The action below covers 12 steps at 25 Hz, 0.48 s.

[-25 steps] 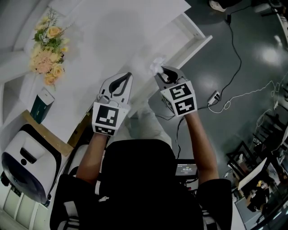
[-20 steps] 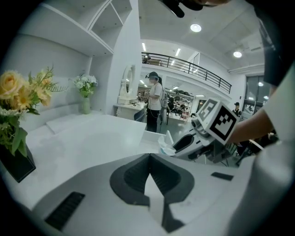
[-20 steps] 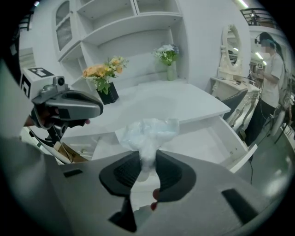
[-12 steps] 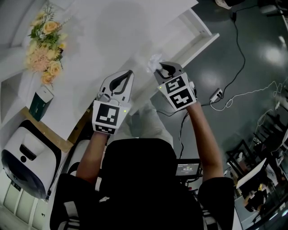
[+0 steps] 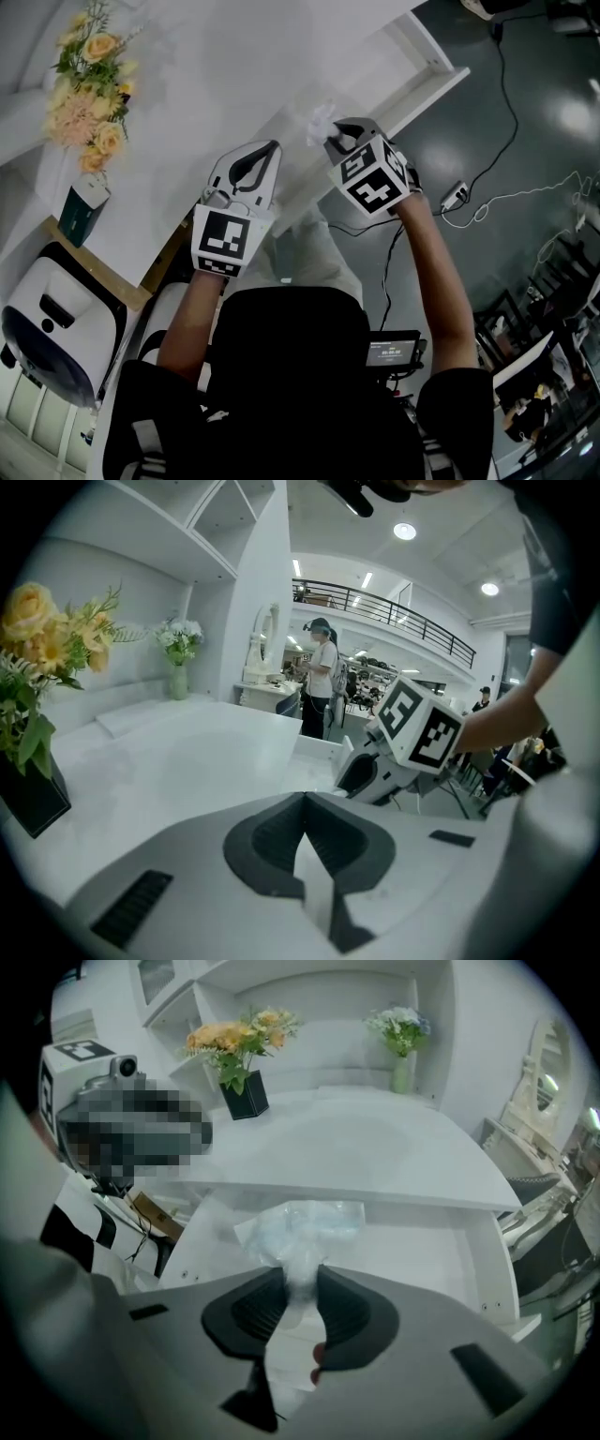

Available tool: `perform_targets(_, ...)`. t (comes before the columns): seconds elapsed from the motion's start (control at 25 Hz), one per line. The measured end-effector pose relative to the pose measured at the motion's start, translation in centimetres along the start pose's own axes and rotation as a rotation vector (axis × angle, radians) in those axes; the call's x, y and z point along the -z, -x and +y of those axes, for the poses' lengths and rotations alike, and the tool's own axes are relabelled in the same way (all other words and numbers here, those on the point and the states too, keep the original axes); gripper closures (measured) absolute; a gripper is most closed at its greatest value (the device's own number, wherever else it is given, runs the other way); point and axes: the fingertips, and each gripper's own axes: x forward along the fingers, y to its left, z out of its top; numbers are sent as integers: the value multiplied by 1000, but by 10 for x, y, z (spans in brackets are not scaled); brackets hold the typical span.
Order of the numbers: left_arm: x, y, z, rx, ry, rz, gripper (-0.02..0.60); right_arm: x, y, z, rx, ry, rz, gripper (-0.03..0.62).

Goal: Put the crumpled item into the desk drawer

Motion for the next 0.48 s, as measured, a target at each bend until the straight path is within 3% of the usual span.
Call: perform_targets(0.48, 8, -11, -2, 6, -4, 22, 575, 15, -22, 1, -42, 183, 124, 508)
